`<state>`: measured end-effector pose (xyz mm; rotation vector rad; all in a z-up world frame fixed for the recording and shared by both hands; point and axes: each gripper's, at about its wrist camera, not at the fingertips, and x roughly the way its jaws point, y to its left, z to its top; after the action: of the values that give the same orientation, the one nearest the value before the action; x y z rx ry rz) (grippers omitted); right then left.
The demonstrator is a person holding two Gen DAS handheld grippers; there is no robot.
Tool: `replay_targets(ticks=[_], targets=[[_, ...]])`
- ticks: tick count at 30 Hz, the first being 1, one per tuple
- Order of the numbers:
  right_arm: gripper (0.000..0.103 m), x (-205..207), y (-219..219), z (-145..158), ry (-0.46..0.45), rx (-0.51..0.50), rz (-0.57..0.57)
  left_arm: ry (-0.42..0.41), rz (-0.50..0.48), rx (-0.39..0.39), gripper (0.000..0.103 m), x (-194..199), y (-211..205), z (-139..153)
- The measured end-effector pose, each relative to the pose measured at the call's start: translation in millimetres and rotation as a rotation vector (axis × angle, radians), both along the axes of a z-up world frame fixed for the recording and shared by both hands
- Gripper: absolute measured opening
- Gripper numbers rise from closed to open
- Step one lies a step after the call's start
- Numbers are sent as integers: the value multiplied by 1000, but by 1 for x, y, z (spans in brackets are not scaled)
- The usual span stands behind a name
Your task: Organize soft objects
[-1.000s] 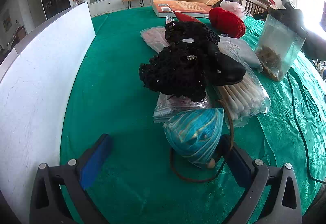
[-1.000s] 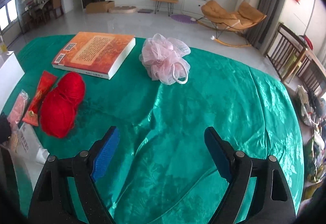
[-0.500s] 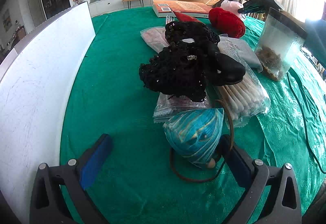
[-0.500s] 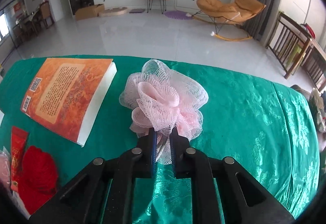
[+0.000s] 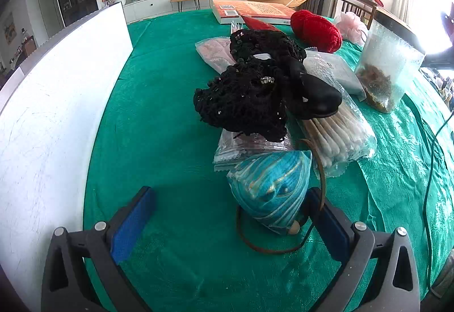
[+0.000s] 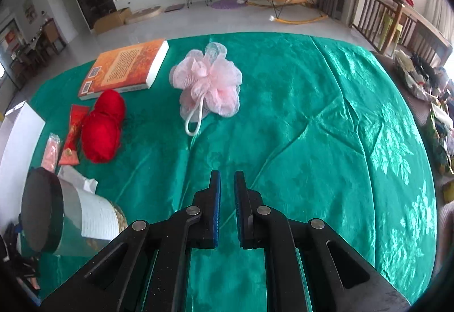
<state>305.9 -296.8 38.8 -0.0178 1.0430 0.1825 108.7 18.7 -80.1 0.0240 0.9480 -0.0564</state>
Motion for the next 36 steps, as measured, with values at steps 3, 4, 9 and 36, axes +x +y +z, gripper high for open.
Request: replay_targets(ticks=[3,4,9,36], targets=[[12,-34,-1,-12,29,32,-20,0,2,0,103,0,0,0],[14,-40,2,-13,28,25,-17,0,2,1,103,0,0,0],[69,-36,21,4,-54,-30,12,0,2,0,103,0,0,0],[16,40,16,14,-65,1,-25,0,2,0,103,0,0,1]])
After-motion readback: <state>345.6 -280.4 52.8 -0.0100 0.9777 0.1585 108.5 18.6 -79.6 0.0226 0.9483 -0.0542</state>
